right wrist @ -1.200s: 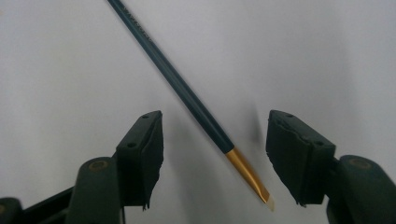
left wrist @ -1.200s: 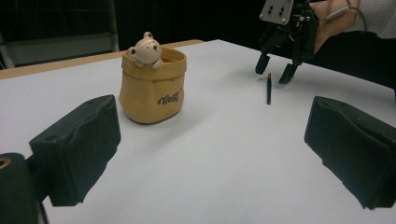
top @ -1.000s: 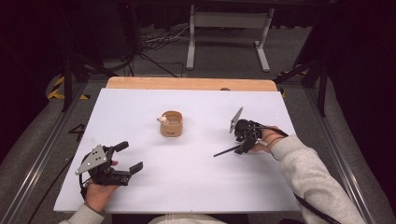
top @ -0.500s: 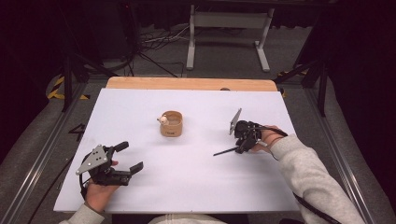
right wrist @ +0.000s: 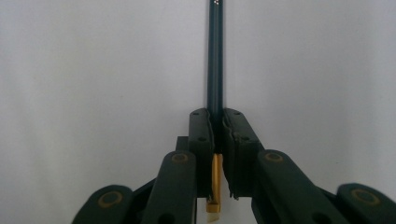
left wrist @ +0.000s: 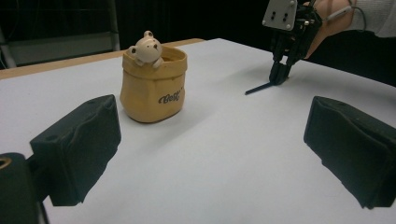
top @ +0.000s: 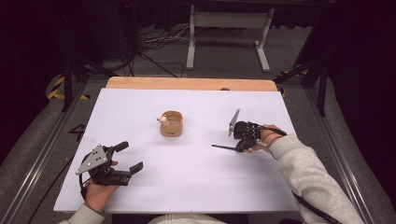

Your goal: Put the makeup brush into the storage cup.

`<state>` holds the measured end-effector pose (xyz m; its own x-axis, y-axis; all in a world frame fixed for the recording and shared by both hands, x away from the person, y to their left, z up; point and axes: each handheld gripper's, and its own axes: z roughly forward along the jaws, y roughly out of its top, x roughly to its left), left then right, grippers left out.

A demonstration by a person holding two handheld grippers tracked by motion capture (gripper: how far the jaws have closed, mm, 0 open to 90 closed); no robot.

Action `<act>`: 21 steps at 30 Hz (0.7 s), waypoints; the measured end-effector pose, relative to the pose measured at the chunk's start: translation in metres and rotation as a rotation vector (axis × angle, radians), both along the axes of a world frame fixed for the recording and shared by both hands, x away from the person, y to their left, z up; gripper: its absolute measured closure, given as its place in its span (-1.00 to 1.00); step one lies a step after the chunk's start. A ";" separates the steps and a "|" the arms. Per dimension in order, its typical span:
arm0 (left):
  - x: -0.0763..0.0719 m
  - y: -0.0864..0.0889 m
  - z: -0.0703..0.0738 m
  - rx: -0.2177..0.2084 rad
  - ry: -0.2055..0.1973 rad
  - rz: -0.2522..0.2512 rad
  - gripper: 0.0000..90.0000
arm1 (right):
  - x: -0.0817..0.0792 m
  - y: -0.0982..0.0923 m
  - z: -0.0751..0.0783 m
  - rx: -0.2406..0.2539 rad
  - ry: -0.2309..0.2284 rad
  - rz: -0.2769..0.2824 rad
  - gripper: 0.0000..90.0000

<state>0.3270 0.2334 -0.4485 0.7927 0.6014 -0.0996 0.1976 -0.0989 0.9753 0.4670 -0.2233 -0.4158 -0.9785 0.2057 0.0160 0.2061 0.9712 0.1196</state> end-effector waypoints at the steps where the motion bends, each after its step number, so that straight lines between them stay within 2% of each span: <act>1: 0.000 0.000 0.000 0.001 -0.001 -0.001 -0.89 | 0.000 0.000 0.000 0.001 -0.001 -0.007 0.85; 7: 0.000 0.000 0.000 0.003 -0.001 -0.001 -0.89 | -0.001 0.002 0.005 0.018 -0.009 -0.023 0.85; 21: 0.000 0.000 0.000 0.006 0.002 -0.005 -0.89 | -0.018 0.024 0.040 0.114 -0.035 0.013 0.85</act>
<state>0.3274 0.2333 -0.4485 0.7954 0.5982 -0.0973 0.1987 -0.1058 0.9743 0.4485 -0.1994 -0.3759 -0.9814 0.1920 0.0039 0.1875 0.9535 0.2361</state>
